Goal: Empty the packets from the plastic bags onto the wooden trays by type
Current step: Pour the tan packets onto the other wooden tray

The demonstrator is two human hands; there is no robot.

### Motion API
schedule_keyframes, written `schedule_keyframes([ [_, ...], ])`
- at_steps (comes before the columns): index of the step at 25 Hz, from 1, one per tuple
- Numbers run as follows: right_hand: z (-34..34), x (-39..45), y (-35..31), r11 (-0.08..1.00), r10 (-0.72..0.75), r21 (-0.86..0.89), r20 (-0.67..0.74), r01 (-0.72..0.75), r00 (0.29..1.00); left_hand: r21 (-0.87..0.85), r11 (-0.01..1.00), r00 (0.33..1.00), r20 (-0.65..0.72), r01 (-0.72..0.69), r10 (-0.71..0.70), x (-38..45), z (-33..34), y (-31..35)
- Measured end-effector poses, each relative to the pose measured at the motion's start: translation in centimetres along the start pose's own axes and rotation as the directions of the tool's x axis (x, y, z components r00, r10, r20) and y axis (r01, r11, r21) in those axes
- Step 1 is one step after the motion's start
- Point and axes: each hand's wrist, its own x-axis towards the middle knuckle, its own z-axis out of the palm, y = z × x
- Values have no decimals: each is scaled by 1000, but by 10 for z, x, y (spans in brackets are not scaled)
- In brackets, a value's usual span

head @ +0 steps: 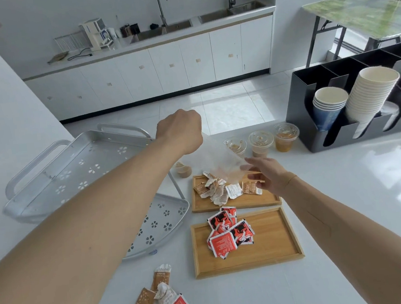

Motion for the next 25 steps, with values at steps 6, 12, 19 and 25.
schedule_keyframes([
  [6,-12,-46,-2,961,-202,-180,66,211,977,-359,929,995,-5,88,-96,-64,17,-21],
  [12,28,-86,6,849,-303,-424,97,315,948,-649,730,971,59,215,-233,-145,35,-70],
  [19,123,-127,48,802,-141,-490,400,342,906,-796,376,863,338,475,-374,-272,64,-158],
  [25,227,-159,114,851,54,-485,466,204,883,-785,103,636,410,611,-653,-364,106,-214],
])
